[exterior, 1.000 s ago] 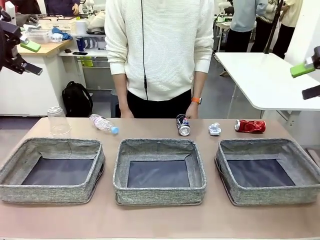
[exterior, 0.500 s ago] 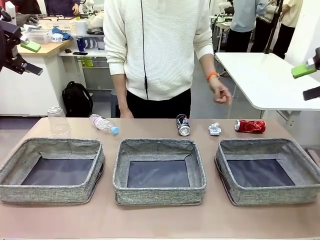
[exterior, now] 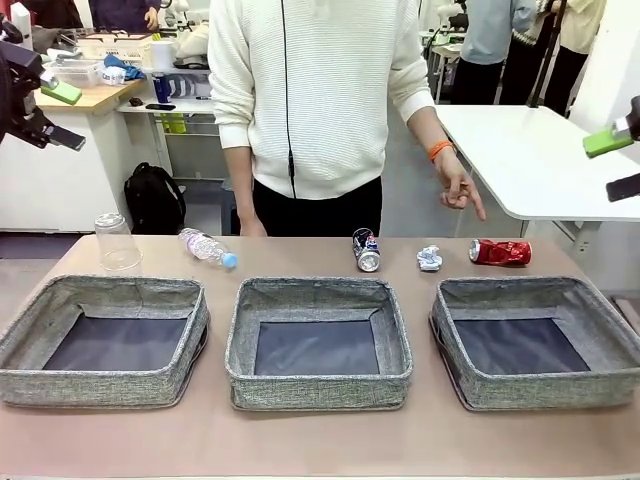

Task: Sort the waste into the appropriate baskets.
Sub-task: Pick up the waste item pointed out by the person.

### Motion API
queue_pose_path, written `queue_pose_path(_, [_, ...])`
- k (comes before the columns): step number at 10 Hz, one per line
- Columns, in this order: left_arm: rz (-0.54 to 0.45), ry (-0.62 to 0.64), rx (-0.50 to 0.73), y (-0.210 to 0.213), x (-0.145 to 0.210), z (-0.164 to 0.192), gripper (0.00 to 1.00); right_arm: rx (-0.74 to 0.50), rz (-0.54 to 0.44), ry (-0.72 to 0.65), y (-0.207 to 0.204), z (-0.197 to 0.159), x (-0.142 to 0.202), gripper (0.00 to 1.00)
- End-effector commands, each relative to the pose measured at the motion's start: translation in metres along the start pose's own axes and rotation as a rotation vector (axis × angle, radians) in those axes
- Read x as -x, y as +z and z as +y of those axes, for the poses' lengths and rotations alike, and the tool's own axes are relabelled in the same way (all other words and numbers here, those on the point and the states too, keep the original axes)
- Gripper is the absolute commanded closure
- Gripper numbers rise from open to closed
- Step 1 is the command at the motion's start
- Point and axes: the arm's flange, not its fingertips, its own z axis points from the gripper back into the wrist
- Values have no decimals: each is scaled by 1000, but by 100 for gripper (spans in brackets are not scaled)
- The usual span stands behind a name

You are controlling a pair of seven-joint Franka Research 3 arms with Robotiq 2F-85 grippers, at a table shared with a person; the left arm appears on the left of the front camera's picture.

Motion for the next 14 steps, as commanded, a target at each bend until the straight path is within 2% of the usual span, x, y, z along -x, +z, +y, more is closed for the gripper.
queue_pose_path(1, [1, -2, 2, 0, 0, -1, 0, -20, -5, 12, -3, 0, 0, 0])
queue_pose_path(6, [1, -2, 2, 0, 0, -1, 0, 0, 1, 0, 0, 0, 0, 0])
queue_pose_path(7, [1, -2, 2, 0, 0, -1, 0, 370, -54, 132, -23, -8, -22, 0])
queue_pose_path(8, [1, -2, 2, 0, 0, -1, 0, 581, -42, 295, -44, -18, -48, 0])
queue_pose_path(9, [1, -2, 2, 0, 0, -1, 0, 801, -108, 458, -57, -29, -66, 0])
queue_pose_path(10, [1, -2, 2, 0, 0, -1, 0, 930, -128, 593, -62, -38, -75, 0])
queue_pose_path(11, [1, -2, 2, 0, 0, -1, 0, 901, -123, 658, -67, -43, -75, 0])
queue_pose_path(12, [1, -2, 2, 0, 0, -1, 0, 848, -105, 619, -68, -48, -70, 0])
queue_pose_path(13, [1, -2, 2, 0, 0, -1, 0, 525, -153, 387, -54, -35, -57, 0])
queue_pose_path(14, [1, -2, 2, 0, 0, -1, 0, 726, -47, 588, -69, -37, -76, 0])
